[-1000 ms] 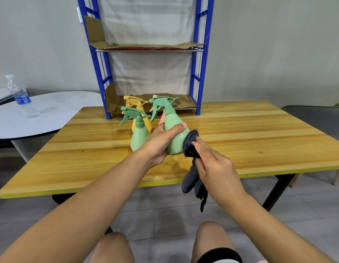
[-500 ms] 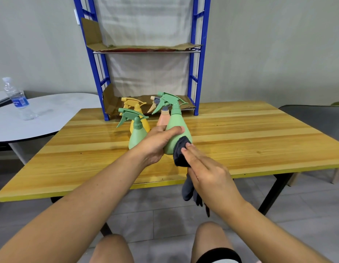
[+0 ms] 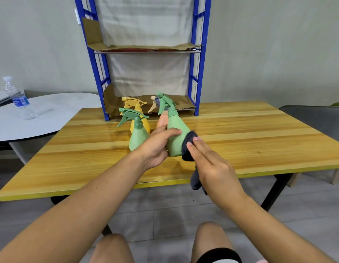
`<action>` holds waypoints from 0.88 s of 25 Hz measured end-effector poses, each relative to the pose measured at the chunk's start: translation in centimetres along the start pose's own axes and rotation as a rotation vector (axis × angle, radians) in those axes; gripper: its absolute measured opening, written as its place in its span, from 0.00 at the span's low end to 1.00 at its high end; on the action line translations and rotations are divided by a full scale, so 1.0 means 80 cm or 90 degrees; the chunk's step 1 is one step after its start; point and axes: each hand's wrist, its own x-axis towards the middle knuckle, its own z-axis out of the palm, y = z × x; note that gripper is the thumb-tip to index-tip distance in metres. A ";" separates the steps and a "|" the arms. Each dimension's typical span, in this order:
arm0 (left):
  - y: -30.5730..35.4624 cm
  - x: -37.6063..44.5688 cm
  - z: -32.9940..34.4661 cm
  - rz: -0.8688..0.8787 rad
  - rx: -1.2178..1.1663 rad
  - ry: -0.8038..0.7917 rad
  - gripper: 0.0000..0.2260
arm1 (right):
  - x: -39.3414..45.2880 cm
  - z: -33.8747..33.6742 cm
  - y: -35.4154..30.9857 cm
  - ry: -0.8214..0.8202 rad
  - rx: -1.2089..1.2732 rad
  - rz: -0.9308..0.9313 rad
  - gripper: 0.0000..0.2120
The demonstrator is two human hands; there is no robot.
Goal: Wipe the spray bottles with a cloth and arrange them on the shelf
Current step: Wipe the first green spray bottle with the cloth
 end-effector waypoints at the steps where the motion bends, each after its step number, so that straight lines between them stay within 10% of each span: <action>1: -0.002 -0.001 0.000 0.003 0.033 0.007 0.18 | -0.004 0.001 -0.002 -0.004 -0.004 -0.046 0.28; 22: -0.010 0.007 -0.007 0.017 0.057 0.056 0.22 | 0.005 -0.004 0.002 -0.006 -0.028 -0.131 0.18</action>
